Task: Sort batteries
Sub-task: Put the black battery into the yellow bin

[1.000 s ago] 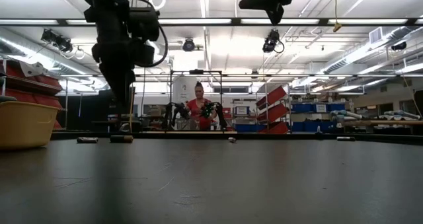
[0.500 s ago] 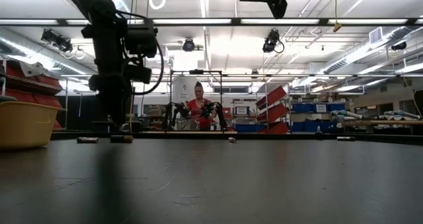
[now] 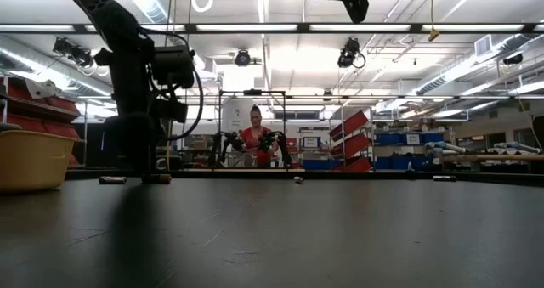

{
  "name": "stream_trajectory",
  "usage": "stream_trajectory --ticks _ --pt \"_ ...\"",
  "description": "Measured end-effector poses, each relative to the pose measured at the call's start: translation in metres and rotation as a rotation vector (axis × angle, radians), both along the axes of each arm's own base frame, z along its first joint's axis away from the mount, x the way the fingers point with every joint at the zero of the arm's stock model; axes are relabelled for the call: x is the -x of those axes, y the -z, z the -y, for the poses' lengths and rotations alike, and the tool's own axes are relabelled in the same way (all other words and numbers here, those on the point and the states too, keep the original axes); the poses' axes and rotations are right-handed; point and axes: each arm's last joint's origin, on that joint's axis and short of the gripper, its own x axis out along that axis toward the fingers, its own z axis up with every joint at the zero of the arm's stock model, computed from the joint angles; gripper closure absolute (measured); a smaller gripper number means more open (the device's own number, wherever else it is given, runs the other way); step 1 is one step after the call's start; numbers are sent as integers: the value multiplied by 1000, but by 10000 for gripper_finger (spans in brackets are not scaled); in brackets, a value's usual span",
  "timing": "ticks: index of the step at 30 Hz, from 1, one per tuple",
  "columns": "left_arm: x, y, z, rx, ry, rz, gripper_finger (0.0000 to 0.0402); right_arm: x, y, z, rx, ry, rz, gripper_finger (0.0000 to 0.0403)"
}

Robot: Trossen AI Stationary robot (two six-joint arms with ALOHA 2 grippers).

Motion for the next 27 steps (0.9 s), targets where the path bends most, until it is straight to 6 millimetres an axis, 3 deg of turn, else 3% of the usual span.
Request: stream_trajectory --ticks 12,16,24,27 --pt "4 10 3 52 -84 27 183 -1 -1 0 1 0 16 403" --pt "4 10 3 60 -83 27 225 -1 -2 0 0 0 17 403" --pt "4 10 4 60 -75 22 345 -1 -2 0 3 13 19 403" --pt "5 11 3 55 -104 13 347 -1 -2 0 3 15 23 403"
